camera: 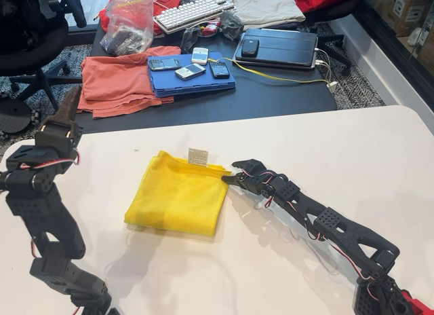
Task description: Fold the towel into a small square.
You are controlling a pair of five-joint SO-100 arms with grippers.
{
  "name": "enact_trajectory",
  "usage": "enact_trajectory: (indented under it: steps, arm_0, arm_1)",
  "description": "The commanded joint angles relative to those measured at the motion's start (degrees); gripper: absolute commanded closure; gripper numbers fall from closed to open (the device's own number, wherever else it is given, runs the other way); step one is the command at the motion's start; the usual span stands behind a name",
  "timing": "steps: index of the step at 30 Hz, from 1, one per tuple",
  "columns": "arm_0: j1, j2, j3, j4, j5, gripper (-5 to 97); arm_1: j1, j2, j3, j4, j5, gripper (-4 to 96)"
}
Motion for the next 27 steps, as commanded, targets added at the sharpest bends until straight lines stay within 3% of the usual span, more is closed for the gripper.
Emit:
enact_trajectory:
  steps: [1,5,20,27]
  arm_0:
    - [0.35,4.13,-1.41,0.26,1.32,69]
    - [0.88,6.86,-0.97,0.35,3.25,68]
    - [7.65,10.72,-1.58,0.35,3.69,68]
    - [6.42,9.84,-1.05,0.35,3.78,68]
  arm_1:
    - [-0.53,0.26,-0.26,-0.18,0.0,47.6]
    - [-0.53,0.26,-0.26,-0.18,0.0,47.6]
    - [-0.62,-2.2,-0.26,-0.18,0.0,47.6]
    - [-0.35,-2.46,-0.26,-0.26,0.0,47.6]
